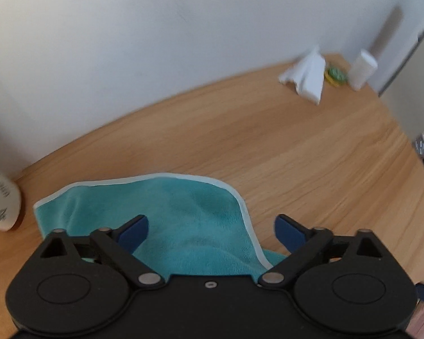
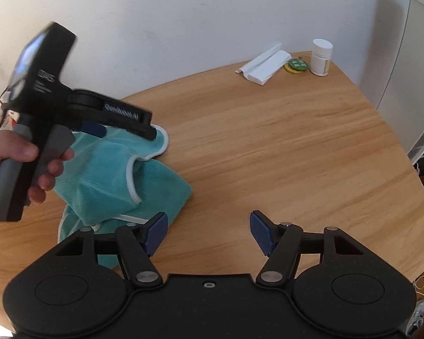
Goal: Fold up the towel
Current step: 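Lower the left tool onto a towel edge and close it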
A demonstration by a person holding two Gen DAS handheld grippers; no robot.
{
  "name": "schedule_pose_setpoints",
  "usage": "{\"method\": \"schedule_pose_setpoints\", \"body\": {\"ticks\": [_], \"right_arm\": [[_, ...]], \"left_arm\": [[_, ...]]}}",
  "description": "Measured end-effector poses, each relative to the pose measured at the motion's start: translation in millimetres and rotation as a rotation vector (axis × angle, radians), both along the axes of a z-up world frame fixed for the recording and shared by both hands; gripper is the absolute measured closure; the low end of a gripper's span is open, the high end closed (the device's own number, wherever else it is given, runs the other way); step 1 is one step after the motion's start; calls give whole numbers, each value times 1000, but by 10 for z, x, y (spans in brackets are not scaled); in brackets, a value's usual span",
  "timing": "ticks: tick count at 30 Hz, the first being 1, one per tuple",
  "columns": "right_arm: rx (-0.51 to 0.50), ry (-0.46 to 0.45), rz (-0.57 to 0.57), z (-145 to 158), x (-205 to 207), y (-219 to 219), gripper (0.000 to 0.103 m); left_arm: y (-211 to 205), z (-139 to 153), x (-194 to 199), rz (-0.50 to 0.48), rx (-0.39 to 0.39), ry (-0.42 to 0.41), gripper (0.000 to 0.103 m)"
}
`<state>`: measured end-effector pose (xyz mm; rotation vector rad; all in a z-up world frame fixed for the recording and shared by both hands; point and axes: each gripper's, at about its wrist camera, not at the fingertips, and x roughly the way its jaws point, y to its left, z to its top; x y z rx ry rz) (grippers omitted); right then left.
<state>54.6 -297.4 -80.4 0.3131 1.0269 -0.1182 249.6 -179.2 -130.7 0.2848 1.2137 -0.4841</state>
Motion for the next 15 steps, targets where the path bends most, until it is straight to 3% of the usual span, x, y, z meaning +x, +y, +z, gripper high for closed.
{"method": "schedule_pose_setpoints", "body": {"ticks": [7, 10, 12, 13, 15], "right_arm": [[17, 18, -34, -56, -92, -135, 34], [8, 14, -29, -81, -72, -127, 34], [12, 8, -20, -121, -40, -123, 34], [15, 4, -14, -145, -22, -120, 34], [20, -1, 2, -197, 21, -108, 35]], "left_arm": [[-8, -202, 71, -1, 28, 35, 22], [-37, -251, 62, -23, 61, 29, 44], [-30, -290, 71, -21, 68, 37, 68], [-13, -302, 66, -18, 69, 36, 69], [31, -283, 51, -18, 63, 29, 81]]}}
